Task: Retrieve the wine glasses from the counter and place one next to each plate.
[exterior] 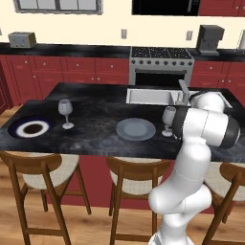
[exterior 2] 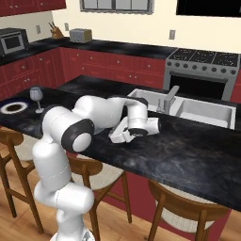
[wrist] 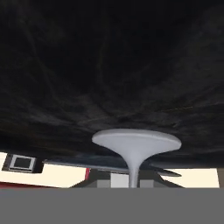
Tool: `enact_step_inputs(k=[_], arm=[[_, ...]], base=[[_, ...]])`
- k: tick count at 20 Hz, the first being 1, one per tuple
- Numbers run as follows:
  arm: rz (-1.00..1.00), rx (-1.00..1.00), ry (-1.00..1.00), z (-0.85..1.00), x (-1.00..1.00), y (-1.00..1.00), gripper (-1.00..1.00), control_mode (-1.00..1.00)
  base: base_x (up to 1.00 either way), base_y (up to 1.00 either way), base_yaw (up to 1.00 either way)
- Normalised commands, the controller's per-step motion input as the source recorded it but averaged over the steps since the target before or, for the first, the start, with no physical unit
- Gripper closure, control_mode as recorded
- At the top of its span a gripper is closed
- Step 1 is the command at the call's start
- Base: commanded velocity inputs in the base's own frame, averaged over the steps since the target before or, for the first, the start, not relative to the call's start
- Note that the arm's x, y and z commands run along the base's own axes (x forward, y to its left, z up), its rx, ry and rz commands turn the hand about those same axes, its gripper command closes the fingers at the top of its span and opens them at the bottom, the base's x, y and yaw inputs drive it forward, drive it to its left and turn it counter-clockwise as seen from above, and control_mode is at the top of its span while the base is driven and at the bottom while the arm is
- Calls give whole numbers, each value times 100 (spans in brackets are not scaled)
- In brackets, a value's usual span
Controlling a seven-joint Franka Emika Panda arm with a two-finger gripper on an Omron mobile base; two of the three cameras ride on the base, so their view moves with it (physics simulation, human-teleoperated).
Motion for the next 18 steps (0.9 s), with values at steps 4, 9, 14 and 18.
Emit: enact_step_inputs(k=[4,9,14,18], arm=[[0,-5,0,-53,0,-31,100,-100],[0,-4,0,-14,11,-3,-100,-100],[0,0,0,1,-28,-15,-100,-100],[-1,0,0,2,-36,-13,-100,-100]], base=[[0,0,0],[0,0,0],[0,0,0],[0,0,0]])
